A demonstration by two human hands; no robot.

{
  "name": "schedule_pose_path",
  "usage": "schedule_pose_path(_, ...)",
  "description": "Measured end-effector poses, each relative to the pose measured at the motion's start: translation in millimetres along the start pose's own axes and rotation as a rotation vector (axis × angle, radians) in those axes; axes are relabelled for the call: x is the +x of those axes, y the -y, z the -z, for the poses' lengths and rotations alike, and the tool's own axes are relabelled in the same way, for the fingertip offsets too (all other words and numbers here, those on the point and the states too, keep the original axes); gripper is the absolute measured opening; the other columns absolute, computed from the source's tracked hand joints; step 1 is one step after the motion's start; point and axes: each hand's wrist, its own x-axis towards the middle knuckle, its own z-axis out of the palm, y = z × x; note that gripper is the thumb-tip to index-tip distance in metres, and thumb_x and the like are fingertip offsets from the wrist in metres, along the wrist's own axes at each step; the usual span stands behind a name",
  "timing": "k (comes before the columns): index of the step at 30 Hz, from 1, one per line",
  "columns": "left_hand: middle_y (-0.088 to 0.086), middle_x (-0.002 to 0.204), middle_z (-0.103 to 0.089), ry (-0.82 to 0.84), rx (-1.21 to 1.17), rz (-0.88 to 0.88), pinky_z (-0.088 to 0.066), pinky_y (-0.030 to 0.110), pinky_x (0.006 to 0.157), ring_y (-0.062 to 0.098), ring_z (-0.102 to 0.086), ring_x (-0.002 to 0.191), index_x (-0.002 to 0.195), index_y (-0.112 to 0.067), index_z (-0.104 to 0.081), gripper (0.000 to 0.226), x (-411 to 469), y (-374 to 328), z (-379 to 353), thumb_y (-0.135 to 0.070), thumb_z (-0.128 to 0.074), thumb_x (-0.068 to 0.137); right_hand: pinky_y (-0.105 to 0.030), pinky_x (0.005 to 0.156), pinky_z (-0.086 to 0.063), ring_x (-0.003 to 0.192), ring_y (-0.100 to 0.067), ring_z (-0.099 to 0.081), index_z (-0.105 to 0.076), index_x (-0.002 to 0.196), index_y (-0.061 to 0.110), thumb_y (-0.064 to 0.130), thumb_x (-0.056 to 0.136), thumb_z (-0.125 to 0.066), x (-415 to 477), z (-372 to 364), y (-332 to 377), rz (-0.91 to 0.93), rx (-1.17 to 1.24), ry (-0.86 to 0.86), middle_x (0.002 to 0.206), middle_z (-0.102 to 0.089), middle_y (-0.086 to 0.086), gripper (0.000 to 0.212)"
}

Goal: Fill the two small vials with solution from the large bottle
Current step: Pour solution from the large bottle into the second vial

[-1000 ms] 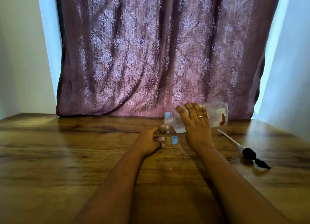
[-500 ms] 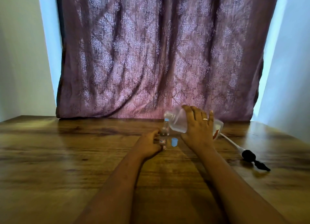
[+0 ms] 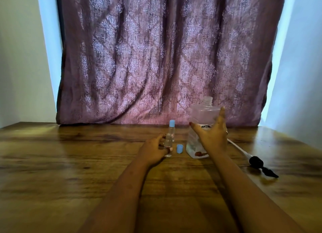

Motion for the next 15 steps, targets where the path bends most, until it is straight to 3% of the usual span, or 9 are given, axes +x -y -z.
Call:
schedule_pose_path(6, -0.002, 0.118, -0.07, 0.008, 0.026, 0.013, -0.055, 0.047, 0.094, 0.019, -0.067, 0.104, 0.127, -0.03, -0.058, 0.041, 1.6, 2.6, -1.2, -0.034, -0.068, 0.088, -0.053, 0.103, -0.031, 0.134, -0.037, -0.025, 0.007, 0.148, 0.023, 0.048, 0.069, -0.073, 3.3, -4.9, -2.2, 0.001, 0.019, 0.07, 0.151, -0.017, -0.015, 0.115)
schedule_pose_path(10, -0.002, 0.113, -0.07, 0.002, 0.04, 0.02, -0.056, 0.047, 0.091, 0.02, -0.068, 0.099, 0.125, -0.028, -0.06, 0.036, 3.2, 2.4, -1.5, -0.031, -0.066, 0.09, -0.054, 0.107, -0.023, 0.138, -0.035, -0.013, 0.002, 0.148, 0.017, 0.05, 0.069, -0.074, 0.8, -2.3, 3.7, 0.16, -0.037, -0.071, 0.153, -0.006, -0.014, 0.114)
schedule_pose_path(13, 0.0, 0.107, -0.071, -0.002, 0.032, 0.042, -0.059, 0.047, 0.086, 0.022, -0.069, 0.088, 0.125, -0.027, -0.058, 0.033, 4.1, 3.6, -1.1, -0.029, -0.063, 0.092, -0.043, 0.101, -0.037, 0.128, -0.03, -0.031, -0.026, 0.141, 0.016, 0.033, 0.078, -0.068, -2.2, -1.3, 11.0, 0.506, -0.122, -0.195, 0.141, -0.025, -0.008, 0.078)
schedule_pose_path(15, 0.001, 0.109, -0.07, -0.009, 0.05, 0.049, -0.057, 0.047, 0.083, 0.025, -0.068, 0.087, 0.127, -0.027, -0.056, 0.035, 4.4, 4.5, -1.4, -0.03, -0.062, 0.093, -0.038, 0.086, -0.047, 0.109, -0.027, -0.046, -0.048, 0.121, 0.013, 0.02, 0.08, -0.057, -7.2, -5.2, 16.5, 0.702, -0.162, -0.165, 0.122, -0.045, -0.009, 0.043)
